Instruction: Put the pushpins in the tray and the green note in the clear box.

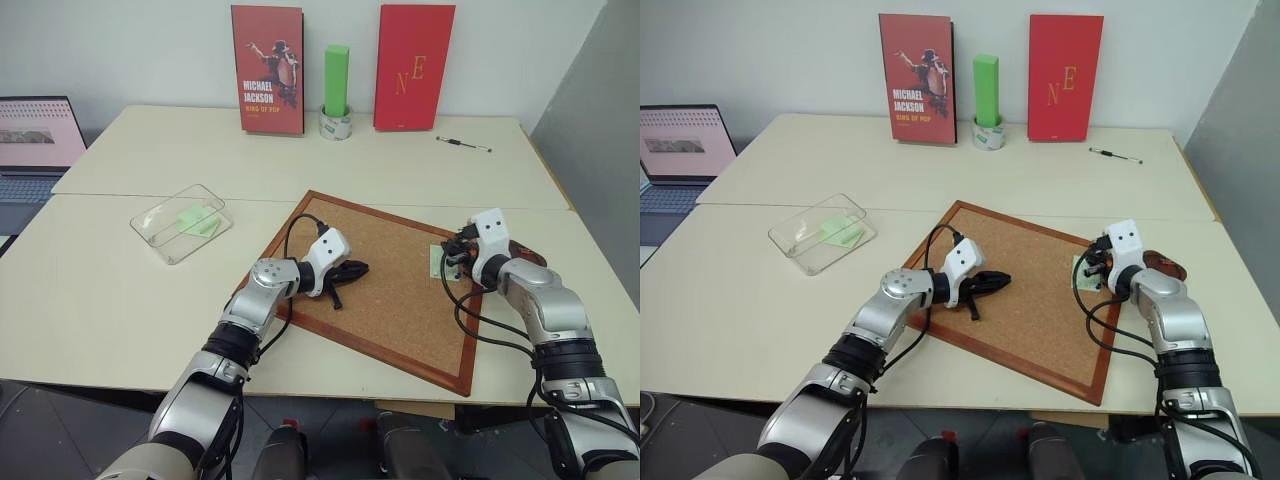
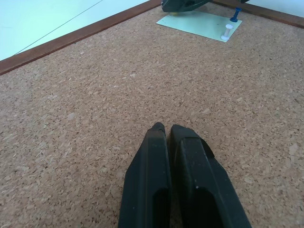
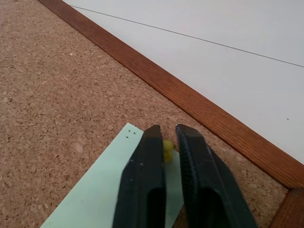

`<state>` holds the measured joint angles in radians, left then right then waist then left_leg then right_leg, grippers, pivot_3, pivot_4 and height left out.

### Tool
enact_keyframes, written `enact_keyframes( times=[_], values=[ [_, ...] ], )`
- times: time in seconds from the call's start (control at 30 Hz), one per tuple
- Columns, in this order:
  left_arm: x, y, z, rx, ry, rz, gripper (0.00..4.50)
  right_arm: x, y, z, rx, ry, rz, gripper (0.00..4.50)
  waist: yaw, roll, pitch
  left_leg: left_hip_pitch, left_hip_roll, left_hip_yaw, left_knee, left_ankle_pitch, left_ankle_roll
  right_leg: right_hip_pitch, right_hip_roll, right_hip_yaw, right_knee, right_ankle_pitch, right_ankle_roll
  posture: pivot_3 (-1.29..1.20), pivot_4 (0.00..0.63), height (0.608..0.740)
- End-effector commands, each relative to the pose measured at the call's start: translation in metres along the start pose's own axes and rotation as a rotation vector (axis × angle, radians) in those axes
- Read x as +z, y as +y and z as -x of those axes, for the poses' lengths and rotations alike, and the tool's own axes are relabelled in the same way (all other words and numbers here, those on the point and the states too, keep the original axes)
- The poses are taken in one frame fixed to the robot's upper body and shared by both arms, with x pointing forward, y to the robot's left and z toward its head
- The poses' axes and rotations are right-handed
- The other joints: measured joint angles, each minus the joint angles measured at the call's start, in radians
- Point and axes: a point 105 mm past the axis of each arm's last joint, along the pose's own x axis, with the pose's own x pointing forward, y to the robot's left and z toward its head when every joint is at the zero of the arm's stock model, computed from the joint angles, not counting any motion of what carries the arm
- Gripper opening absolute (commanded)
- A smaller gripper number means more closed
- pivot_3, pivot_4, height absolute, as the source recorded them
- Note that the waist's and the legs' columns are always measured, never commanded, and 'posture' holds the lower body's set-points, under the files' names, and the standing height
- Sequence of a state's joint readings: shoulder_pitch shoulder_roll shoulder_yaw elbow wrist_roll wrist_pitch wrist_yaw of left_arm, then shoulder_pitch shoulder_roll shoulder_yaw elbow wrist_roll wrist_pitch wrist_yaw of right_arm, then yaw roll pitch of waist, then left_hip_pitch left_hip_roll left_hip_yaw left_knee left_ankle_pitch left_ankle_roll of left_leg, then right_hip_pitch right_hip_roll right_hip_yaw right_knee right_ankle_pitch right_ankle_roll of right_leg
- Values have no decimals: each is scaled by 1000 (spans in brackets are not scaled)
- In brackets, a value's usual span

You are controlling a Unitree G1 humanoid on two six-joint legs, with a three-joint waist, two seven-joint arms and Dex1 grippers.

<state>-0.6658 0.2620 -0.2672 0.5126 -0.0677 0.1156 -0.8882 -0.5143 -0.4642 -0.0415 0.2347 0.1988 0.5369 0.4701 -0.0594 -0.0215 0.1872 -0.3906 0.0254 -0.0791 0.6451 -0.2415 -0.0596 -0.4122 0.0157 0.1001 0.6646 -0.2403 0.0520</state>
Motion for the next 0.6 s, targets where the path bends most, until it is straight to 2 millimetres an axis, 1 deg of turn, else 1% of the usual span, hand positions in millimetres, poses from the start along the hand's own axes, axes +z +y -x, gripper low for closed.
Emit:
enact_keyframes(
  times=[0.03,0.17,0.5,0.6],
  values=[
    [-16,1,3,13,83,9,287,29,-2,7,-19,-102,39,37,0,0,0,0,0,0,0,0,0,0,0,0,0,0,0,0,150,740],
    [-19,1,3,15,106,15,287,40,-3,12,-37,-151,53,37,0,0,0,0,0,0,0,0,0,0,0,0,0,0,0,0,150,740],
    [-22,0,2,13,127,15,287,52,-6,25,-69,-193,51,37,-4,0,0,6,0,0,0,0,0,5,0,0,0,0,0,0,150,740],
    [-22,1,2,15,127,11,287,58,-23,41,-156,-222,54,37,-3,0,0,6,0,0,0,0,0,5,0,0,0,0,0,0,150,740]
  ],
)
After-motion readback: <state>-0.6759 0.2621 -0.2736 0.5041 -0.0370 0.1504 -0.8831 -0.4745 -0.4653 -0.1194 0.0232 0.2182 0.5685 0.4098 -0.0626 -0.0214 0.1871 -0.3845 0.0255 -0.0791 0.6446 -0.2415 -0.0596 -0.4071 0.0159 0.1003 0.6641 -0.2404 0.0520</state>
